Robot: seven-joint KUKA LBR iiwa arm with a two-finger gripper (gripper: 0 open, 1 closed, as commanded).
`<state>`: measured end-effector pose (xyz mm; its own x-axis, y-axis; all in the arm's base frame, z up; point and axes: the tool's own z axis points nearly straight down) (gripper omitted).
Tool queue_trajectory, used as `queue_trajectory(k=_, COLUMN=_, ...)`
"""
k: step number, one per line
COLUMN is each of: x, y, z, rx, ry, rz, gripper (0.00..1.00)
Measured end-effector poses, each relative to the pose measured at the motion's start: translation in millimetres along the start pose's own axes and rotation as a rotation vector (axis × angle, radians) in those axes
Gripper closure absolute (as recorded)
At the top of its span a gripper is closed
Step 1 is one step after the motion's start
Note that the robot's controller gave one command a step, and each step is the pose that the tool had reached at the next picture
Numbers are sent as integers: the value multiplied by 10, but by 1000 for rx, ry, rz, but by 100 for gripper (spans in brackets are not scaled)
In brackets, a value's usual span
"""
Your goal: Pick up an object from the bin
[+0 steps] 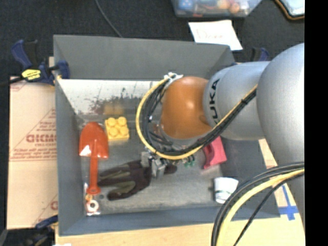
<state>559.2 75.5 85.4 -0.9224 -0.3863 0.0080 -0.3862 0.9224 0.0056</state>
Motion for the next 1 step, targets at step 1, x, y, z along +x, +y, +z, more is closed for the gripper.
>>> queue_trajectory(k=1, x=-10, y=-9, z=-447, rx=2, ry=-5, rz=1, gripper=100)
